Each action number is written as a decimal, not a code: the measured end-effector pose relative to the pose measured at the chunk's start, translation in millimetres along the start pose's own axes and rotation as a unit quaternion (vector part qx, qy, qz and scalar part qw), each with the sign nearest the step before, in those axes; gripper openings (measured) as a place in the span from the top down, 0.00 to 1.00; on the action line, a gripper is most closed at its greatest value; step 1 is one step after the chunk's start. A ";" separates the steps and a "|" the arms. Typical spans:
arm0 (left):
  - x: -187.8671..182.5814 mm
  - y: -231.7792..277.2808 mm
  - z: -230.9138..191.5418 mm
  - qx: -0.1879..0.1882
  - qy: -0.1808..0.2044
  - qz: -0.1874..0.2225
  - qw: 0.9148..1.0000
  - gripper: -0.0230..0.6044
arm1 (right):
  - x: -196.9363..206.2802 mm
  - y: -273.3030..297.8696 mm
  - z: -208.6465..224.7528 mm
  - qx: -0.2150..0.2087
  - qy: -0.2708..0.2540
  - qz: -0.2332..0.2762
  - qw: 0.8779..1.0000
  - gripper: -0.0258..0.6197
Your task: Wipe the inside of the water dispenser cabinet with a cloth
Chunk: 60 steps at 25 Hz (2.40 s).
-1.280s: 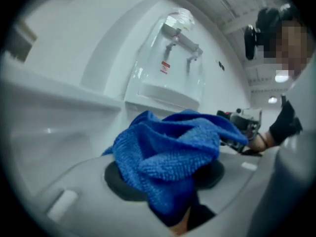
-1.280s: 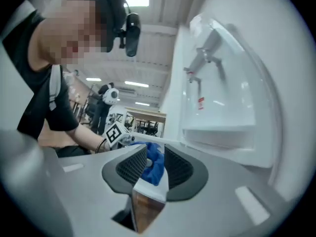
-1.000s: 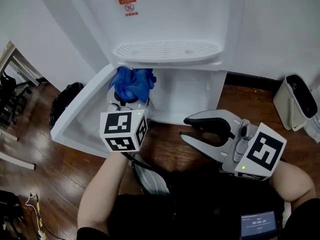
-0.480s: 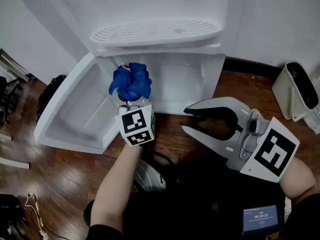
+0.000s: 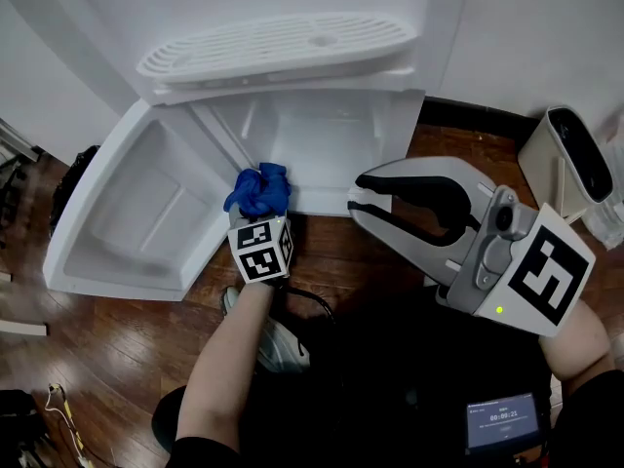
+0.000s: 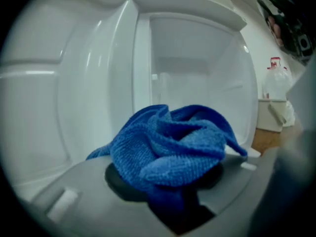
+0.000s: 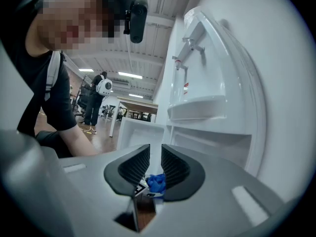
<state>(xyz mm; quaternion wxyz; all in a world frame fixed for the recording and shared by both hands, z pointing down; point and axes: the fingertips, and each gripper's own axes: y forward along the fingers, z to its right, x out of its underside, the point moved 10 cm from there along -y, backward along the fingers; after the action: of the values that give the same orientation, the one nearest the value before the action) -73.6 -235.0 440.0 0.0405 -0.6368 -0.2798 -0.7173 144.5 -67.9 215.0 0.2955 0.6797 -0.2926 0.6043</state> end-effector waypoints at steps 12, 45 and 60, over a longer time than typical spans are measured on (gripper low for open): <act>-5.9 3.0 81.3 0.154 0.031 -0.103 0.982 0.64 | -36.4 -68.5 54.0 0.263 0.025 0.225 0.938 0.92; -163.9 -59.6 194.4 0.176 0.127 0.077 0.973 0.65 | 29.7 -74.2 116.6 0.344 0.134 0.033 0.929 0.94; -214.8 -91.4 109.4 0.100 0.055 0.190 0.975 0.65 | 35.5 -67.7 117.6 0.297 0.166 0.037 0.940 0.94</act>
<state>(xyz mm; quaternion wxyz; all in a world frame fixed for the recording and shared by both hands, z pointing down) 25.8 -172.7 210.5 0.2551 -0.6304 -0.2217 -0.6988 275.4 -113.9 235.8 0.1014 0.6154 -0.0716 0.7784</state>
